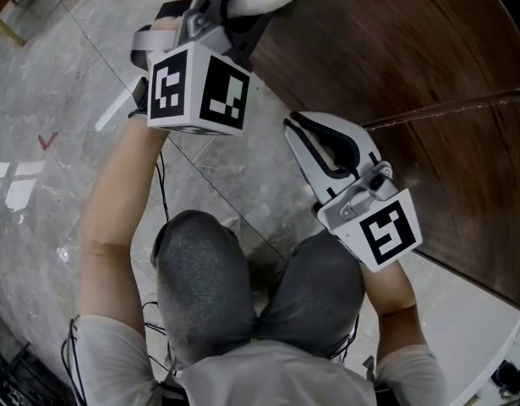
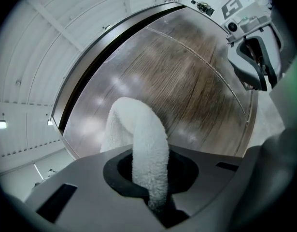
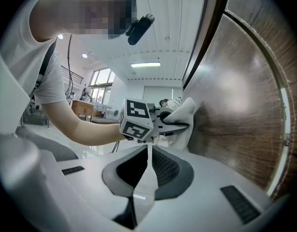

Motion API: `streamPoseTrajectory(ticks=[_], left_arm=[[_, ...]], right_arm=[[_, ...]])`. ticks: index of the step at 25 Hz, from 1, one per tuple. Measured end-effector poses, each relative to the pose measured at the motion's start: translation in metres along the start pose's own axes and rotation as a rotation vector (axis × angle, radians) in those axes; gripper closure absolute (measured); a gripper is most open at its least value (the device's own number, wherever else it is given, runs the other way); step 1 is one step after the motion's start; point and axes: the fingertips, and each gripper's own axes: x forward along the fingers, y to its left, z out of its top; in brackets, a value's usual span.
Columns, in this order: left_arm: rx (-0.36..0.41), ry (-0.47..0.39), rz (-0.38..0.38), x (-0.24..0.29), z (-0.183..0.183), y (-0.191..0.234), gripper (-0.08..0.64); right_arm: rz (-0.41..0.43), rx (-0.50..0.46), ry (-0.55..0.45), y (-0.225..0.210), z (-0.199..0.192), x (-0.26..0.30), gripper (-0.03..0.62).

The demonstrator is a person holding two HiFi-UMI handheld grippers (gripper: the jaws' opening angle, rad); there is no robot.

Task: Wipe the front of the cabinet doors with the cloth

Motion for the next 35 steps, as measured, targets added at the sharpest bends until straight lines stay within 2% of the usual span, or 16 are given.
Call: streamPoseTrajectory(ticks=[10, 35], left_arm=[[0.028, -0.053, -0.06, -0.007, 0.037, -0.036, 0.502], [0.093, -0.226, -0.206, -0.022, 0.138, -0.106, 0.502]], right_arm=[[0.021, 0.008, -0.027, 0.004, 0.003, -0.013, 0.54], [-0.018, -0.003, -0.044, -0.008, 0.014, -0.087, 0.54]])
